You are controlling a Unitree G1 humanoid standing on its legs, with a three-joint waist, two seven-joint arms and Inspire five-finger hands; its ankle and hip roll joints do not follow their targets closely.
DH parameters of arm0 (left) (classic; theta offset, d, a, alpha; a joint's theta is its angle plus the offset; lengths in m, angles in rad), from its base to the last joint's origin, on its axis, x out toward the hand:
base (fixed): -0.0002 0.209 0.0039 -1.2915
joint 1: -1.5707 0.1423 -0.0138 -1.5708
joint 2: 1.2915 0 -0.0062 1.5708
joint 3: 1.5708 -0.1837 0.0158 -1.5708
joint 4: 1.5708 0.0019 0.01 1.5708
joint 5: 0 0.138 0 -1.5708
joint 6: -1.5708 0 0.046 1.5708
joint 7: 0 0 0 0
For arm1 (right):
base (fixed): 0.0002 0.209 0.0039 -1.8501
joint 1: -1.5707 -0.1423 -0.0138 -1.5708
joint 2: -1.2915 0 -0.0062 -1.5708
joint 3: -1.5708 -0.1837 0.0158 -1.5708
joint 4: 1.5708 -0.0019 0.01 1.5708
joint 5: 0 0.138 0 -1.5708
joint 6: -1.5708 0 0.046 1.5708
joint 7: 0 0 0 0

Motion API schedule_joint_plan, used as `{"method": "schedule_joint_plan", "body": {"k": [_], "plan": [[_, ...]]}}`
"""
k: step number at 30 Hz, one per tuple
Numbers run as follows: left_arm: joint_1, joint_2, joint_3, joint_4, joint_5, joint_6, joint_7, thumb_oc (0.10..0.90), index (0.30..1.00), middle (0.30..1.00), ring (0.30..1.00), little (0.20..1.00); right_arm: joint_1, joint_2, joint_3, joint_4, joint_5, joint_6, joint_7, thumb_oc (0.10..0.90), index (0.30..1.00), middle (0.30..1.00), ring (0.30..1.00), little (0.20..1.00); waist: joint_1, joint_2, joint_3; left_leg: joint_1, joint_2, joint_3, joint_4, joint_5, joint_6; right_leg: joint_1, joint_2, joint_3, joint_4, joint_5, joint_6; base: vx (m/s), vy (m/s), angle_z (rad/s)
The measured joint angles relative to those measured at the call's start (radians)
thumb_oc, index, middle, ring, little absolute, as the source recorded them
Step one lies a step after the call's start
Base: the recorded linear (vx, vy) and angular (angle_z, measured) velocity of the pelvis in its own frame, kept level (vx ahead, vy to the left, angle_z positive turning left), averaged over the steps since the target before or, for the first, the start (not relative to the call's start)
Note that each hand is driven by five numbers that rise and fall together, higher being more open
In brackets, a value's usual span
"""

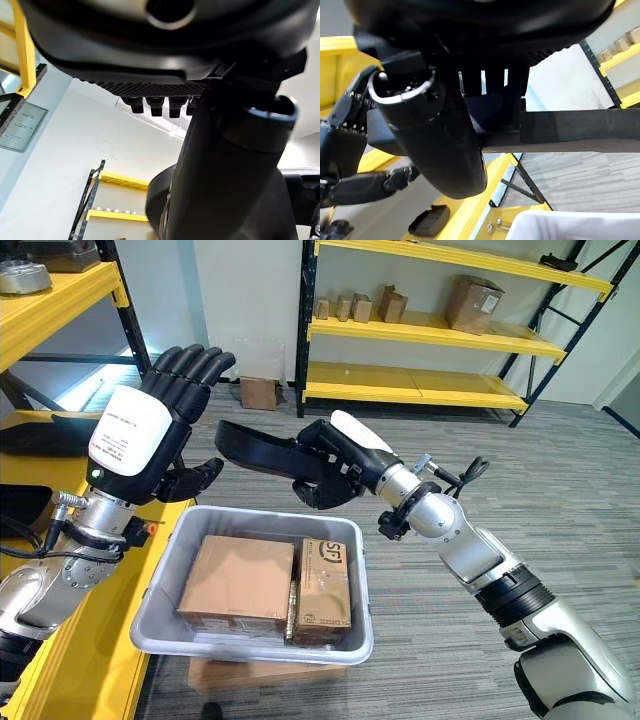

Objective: Move parts from the plastic box to the shelf.

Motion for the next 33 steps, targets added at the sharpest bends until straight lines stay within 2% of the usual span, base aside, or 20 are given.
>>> {"method": "schedule_joint_plan", "body": {"k": [15, 23, 30, 33], "plan": [[-0.040, 0.009, -0.033, 0.000, -0.001, 0.000, -0.003, 0.900, 1.000, 1.000, 1.000, 1.000, -0.027, 0.004, 0.021, 0.003, 0.018, 0.000, 0.002, 0.400, 0.300, 0.300, 0.300, 0.300, -0.002, 0.000, -0.001, 0.002, 0.003, 0.008, 0.000, 0.000, -0.001, -0.004, 0.002, 0.011, 0.000, 0.001, -0.002, 0.00, 0.001, -0.01], [-0.047, 0.029, -0.136, 0.001, 0.000, -0.022, -0.025, 0.900, 1.000, 1.000, 1.000, 1.000, -0.037, 0.013, 0.040, 0.006, 0.018, 0.000, 0.017, 0.400, 0.300, 0.300, 0.300, 0.300, -0.004, -0.006, -0.024, 0.004, 0.003, 0.023, 0.000, 0.000, -0.003, -0.014, 0.002, 0.022, 0.000, 0.003, -0.003, 0.00, 0.012, -0.05], [-0.057, 0.023, -0.148, 0.001, -0.001, -0.026, -0.038, 0.900, 1.000, 1.000, 1.000, 1.000, -0.038, 0.033, 0.043, 0.006, 0.018, 0.000, 0.017, 0.400, 0.300, 0.300, 0.300, 0.300, -0.026, -0.007, -0.027, 0.004, 0.003, 0.024, 0.000, 0.001, -0.003, -0.015, 0.003, 0.023, 0.000, 0.003, -0.003, 0.00, 0.000, 0.00], [-0.086, 0.022, -0.187, 0.002, -0.001, -0.024, -0.050, 0.900, 1.000, 1.000, 1.000, 1.000, -0.042, 0.033, 0.054, 0.006, 0.018, 0.000, 0.017, 0.400, 0.300, 0.300, 0.300, 0.300, -0.025, -0.007, -0.027, 0.004, 0.003, 0.024, 0.000, 0.001, -0.003, -0.015, 0.002, 0.024, 0.000, 0.003, -0.003, 0.00, 0.000, 0.00]]}}
